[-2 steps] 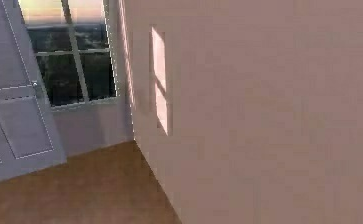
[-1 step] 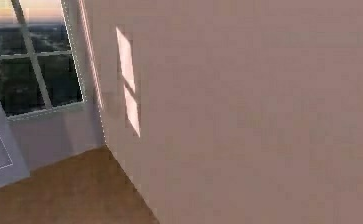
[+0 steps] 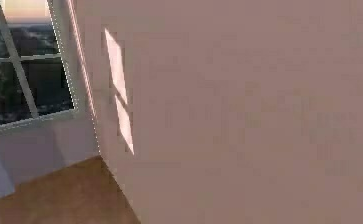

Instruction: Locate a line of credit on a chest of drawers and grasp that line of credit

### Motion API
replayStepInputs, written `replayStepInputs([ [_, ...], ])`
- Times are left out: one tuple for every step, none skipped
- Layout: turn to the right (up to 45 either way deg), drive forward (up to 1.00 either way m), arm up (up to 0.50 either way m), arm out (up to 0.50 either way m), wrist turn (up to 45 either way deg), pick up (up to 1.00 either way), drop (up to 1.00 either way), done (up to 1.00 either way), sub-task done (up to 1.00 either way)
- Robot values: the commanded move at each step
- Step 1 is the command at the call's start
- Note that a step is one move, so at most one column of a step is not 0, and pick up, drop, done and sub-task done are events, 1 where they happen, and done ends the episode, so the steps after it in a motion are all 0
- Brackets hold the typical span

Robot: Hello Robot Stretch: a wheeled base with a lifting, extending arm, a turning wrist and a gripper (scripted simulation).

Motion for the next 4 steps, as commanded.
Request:
replayStepInputs([
  [-45.0, 0.00, 0.00, 0.00, 0.0, 0.00, 0.00, 0.00, 0.00],
  [-15.0, 0.00, 0.00, 0.00, 0.0, 0.00, 0.00, 0.00, 0.00],
  [0.0, 0.65, 0.00, 0.00, 0.0, 0.00, 0.00, 0.00, 0.00],
  [-45.0, 0.00, 0.00, 0.00, 0.0, 0.00, 0.00, 0.00, 0.00],
])
